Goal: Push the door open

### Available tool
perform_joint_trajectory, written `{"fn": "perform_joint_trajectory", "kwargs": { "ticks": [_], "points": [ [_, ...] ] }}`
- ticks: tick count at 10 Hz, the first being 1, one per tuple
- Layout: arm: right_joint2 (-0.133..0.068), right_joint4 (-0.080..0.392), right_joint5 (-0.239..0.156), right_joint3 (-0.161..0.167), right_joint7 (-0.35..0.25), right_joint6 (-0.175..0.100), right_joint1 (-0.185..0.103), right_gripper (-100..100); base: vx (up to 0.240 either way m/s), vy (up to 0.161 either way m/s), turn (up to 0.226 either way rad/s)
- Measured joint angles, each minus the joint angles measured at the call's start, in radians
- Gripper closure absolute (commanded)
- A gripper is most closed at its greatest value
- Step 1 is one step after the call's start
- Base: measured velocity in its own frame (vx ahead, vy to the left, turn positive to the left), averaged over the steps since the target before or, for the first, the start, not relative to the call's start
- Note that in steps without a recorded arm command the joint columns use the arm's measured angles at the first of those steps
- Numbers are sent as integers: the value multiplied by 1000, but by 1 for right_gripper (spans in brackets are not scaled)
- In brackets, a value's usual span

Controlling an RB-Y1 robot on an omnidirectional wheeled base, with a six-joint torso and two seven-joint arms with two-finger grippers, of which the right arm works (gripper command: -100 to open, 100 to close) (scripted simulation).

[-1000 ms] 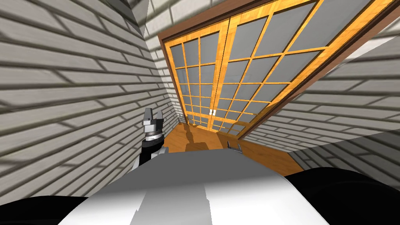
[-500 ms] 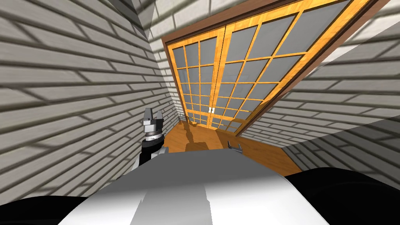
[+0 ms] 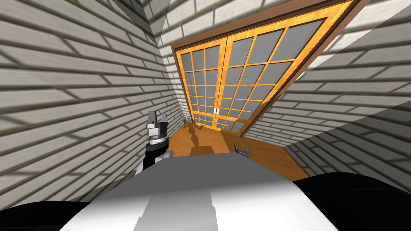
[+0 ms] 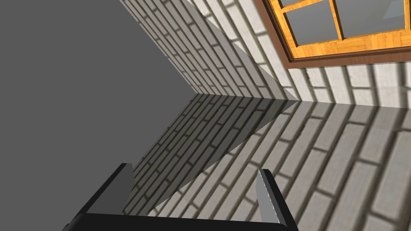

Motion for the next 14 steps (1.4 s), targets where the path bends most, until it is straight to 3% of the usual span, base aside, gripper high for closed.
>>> {"fn": "perform_joint_trajectory", "kwargs": {
  "ticks": [4,8,14],
  "points": [
    [-18,37,-13,-8,10,8,-39,-100,-201,-11,3],
    [-36,94,-32,-20,24,19,-97,-100,-172,-3,0],
    [-50,186,-61,-39,49,35,-195,-100,-42,1,0]
  ]
}}
